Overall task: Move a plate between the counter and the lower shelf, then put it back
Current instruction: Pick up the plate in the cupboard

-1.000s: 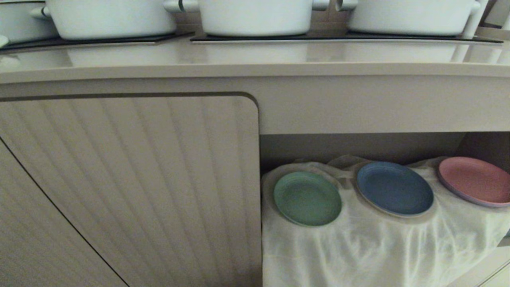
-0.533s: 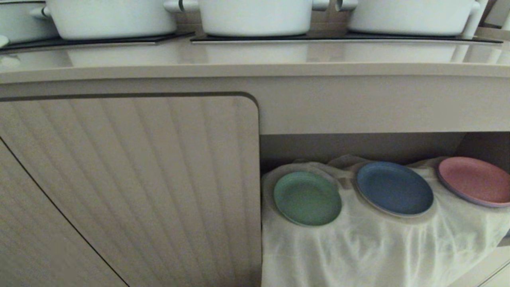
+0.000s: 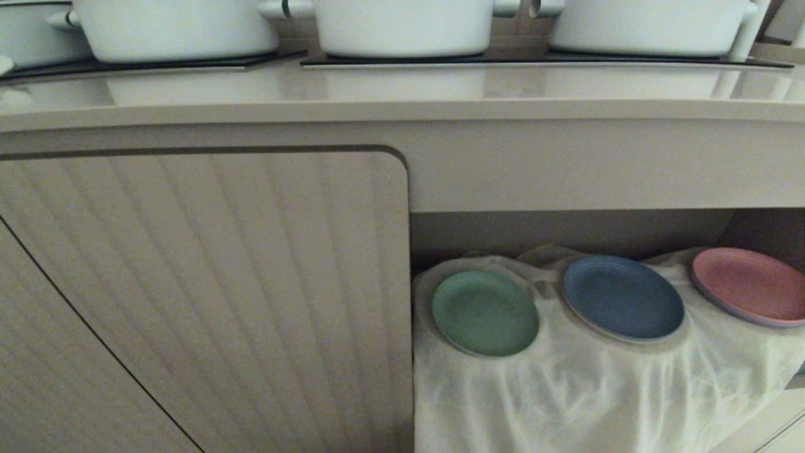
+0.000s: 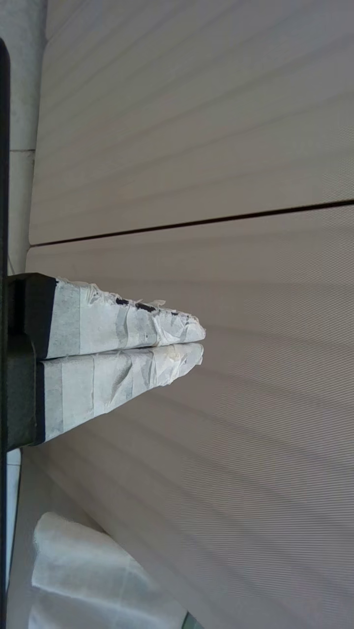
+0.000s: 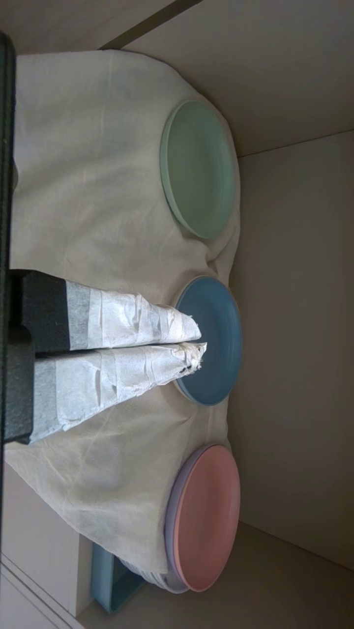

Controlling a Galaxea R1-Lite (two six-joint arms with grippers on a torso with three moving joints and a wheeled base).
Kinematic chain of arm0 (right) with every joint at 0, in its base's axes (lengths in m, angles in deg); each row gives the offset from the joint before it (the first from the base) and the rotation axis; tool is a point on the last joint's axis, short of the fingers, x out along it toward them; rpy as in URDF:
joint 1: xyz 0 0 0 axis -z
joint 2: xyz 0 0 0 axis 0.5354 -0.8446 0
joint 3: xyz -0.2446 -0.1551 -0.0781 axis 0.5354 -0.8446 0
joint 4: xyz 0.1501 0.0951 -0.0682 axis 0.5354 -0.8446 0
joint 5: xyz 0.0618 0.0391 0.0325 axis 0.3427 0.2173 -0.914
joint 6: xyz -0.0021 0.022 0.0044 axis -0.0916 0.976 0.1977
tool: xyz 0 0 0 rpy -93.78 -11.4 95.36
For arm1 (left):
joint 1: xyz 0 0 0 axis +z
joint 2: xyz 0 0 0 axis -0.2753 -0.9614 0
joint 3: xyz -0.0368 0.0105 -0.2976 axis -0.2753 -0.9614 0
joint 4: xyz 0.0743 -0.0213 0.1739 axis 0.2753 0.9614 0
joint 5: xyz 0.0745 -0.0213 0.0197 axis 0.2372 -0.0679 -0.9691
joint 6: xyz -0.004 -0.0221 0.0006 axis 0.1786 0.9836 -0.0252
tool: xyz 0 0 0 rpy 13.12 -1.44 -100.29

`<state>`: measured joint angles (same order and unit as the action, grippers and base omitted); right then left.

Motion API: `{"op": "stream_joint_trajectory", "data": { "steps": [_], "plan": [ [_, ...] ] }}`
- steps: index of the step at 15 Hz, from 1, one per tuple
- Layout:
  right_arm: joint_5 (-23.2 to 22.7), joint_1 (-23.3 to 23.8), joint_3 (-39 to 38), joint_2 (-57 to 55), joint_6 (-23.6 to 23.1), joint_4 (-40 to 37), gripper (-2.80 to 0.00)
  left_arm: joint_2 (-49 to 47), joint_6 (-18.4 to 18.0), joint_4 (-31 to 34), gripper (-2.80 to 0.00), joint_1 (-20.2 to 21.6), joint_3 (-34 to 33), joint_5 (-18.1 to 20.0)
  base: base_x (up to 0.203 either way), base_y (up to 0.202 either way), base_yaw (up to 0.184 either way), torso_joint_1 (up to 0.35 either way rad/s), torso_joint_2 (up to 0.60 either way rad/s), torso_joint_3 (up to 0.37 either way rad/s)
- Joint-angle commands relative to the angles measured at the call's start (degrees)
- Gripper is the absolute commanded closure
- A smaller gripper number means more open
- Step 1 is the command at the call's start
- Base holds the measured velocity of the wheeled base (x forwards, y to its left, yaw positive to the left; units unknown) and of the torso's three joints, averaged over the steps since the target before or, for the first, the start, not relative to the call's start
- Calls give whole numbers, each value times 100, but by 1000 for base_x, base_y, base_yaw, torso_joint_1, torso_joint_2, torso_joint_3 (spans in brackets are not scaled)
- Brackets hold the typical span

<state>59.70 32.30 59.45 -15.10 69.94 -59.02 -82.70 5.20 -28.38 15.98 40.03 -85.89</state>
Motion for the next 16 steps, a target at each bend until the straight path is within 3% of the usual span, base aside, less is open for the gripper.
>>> {"op": "stream_joint_trajectory", "data": {
  "steps": [1, 6, 13, 16],
  "plan": [
    [0, -1, 0, 0, -8, 4, 0, 2, 3, 0, 0, 0, -2, -17, 0, 0, 0, 0, 0, 0],
    [8, -1, 0, -321, -6, 5, 0, 2, 3, 0, 0, 0, 6, -18, 0, 0, 0, 0, 0, 0],
    [-51, 16, 0, -2032, -22, 607, 0, 2, 3, 0, 0, 0, 5, 0, 0, 0, 0, 0, 0, 0],
    [-639, 14, 0, -2721, -29, 971, 0, 2, 3, 0, 0, 0, -1, -18, 0, 0, 0, 0, 0, 0]
  ]
}}
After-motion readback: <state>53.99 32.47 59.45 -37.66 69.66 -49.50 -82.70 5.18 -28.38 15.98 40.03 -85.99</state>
